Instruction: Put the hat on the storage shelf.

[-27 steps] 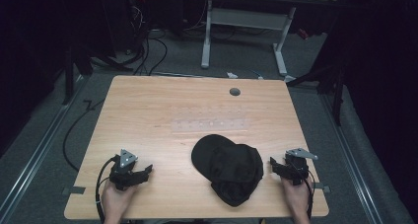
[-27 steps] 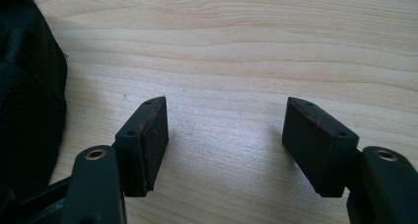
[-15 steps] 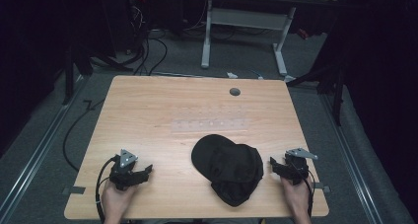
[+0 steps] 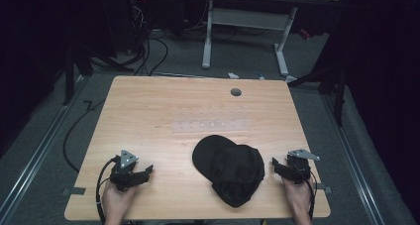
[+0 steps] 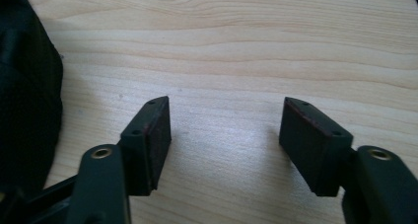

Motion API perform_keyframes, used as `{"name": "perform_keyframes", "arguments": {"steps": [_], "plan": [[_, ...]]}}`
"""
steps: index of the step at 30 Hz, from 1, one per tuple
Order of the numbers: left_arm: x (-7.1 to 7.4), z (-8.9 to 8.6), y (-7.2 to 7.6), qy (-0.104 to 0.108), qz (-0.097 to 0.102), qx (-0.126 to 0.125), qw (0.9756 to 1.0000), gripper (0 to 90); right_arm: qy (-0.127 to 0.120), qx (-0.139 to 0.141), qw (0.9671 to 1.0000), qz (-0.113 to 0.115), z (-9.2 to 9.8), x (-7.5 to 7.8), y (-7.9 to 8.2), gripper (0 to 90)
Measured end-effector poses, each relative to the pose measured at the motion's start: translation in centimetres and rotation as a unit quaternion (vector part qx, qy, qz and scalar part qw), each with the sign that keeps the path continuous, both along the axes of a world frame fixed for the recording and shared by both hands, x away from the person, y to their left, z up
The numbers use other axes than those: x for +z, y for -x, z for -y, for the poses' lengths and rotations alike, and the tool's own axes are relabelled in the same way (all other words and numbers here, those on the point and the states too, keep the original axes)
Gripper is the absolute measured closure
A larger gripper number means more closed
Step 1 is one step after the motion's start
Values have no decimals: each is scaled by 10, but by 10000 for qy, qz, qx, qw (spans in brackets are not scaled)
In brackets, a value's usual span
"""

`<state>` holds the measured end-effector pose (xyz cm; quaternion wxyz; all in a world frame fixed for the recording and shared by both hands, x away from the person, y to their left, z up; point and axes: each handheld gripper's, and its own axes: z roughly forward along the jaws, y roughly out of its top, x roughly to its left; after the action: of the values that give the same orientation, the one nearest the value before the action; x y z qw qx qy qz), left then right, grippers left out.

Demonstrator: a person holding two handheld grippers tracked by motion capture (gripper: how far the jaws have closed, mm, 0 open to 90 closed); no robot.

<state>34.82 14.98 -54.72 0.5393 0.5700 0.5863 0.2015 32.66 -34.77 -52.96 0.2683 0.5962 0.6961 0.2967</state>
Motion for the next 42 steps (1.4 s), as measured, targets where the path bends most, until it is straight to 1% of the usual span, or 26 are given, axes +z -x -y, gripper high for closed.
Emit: {"name": "perform_keyframes", "arguments": {"steps": [2, 5, 8, 10, 12, 13, 14, 15, 16, 18, 22, 26, 28, 30, 31, 32, 37, 39, 40, 42], "plan": [[0, 0, 0, -1, 0, 2, 10000, 287, -50, -15, 9999, 109, 1, 2, 3, 402], [0, 0, 0, 25, 3, 33, 10000, 289, -244, 92, 9994, 242, 3, 7, 8, 420], [0, -1, 0, 24, -7, 34, 10000, 289, -386, 190, 9985, 351, 2, 12, 13, 419], [0, -1, 0, 20, -5, 38, 10000, 288, -503, 312, 9972, 464, 0, 18, 18, 420], [0, 0, -1, 13, 3, 44, 10000, 288, -600, 456, 9952, 627, -3, 25, 23, 420], [0, 0, -1, 13, 3, 44, 10000, 288, -600, 456, 9952, 627, -3, 25, 23, 420], [0, 0, -1, 12, 4, 47, 10000, 288, -654, 563, 9934, 761, -7, 31, 27, 422], [0, 0, -1, 12, 4, 47, 10000, 288, -654, 563, 9934, 761, -7, 31, 27, 422], [0, 0, -1, 11, 3, 51, 10000, 288, -724, 730, 9916, 783, -12, 35, 29, 418], [0, 0, -1, 10, 4, 52, 10000, 288, -734, 867, 9906, 767, -18, 38, 29, 411], [0, 0, -1, 10, 2, 50, 10000, 288, -809, 1107, 9875, 783, -31, 44, 26, 385], [0, 0, -1, 12, 3, 51, 10000, 287, -807, 1247, 9863, 721, -44, 47, 18, 360], [0, 0, -1, 11, 3, 51, 10000, 287, -802, 1296, 9862, 640, -49, 46, 12, 338], [0, 0, -1, 9, 4, 53, 10000, 287, -744, 1264, 9872, 626, -54, 45, 6, 315], [0, 0, -1, 6, 5, 53, 10000, 286, -761, 1255, 9874, 600, -56, 43, 3, 310], [0, 0, -1, 6, 5, 54, 10000, 286, -786, 1241, 9876, 552, -57, 42, 0, 304], [0, 0, -1, 3, 5, 54, 10000, 284, -744, 1229, 9894, 209, -63, 29, -17, 292], [0, 0, -1, 3, 5, 53, 10000, 284, -752, 1244, 9892, 166, -64, 27, -19, 288], [0, 0, -1, 4, 5, 55, 10000, 284, -755, 1294, 9887, 97, -65, 23, -22, 282], [0, 0, -1, 4, 5, 55, 10000, 284, -747, 1313, 9885, 13, -66, 19, -24, 277]]}}
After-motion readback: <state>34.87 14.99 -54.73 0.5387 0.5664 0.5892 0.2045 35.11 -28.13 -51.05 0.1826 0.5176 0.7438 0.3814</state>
